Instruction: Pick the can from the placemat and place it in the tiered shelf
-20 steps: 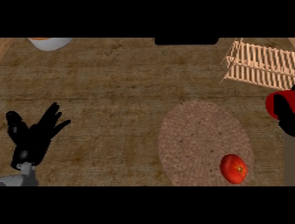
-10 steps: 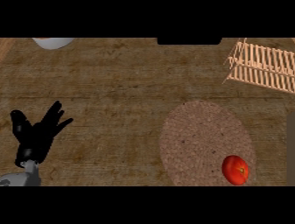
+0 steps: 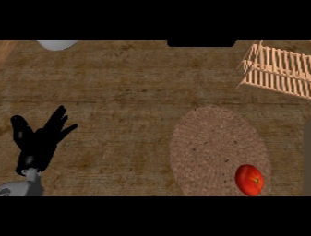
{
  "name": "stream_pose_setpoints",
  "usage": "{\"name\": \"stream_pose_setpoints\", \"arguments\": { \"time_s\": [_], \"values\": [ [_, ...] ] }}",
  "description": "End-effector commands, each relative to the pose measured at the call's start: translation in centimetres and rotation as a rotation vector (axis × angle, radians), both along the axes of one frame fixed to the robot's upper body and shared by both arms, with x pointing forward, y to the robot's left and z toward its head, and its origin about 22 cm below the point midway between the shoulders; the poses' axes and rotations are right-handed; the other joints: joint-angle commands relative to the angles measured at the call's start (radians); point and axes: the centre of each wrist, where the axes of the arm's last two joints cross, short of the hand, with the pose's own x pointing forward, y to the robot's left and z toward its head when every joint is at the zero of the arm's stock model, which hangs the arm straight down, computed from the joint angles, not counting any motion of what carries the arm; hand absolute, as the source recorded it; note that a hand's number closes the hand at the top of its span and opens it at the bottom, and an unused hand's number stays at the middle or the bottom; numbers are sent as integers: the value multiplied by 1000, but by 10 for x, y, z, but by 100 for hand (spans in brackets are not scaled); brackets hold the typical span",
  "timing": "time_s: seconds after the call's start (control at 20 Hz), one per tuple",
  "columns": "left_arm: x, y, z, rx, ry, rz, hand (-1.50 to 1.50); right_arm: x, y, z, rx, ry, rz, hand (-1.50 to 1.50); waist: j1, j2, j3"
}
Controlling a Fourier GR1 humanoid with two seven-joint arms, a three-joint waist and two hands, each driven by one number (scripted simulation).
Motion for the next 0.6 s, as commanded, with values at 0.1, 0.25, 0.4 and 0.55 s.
{"name": "stream_pose_setpoints", "arguments": {
  "time_s": [0.1, 0.25, 0.4, 0.55],
  "values": [
    [-13, 8, -28, 7, 33, 2, 0, 40, -21, -8, -10, 73, 15, 150, 8, 11, -5],
    [-17, 19, -11, -8, 43, -14, 0, 34, -47, 6, -30, 102, 50, 150, 5, 5, -4],
    [4, -17, -6, 7, 44, -18, 0, 67, -37, -19, -76, 99, 38, 150, 14, 11, -4],
    [0, 1, -5, -1, 50, -6, 0, 63, -55, -3, -84, 97, 40, 150, 9, 7, -4]
  ]
}}
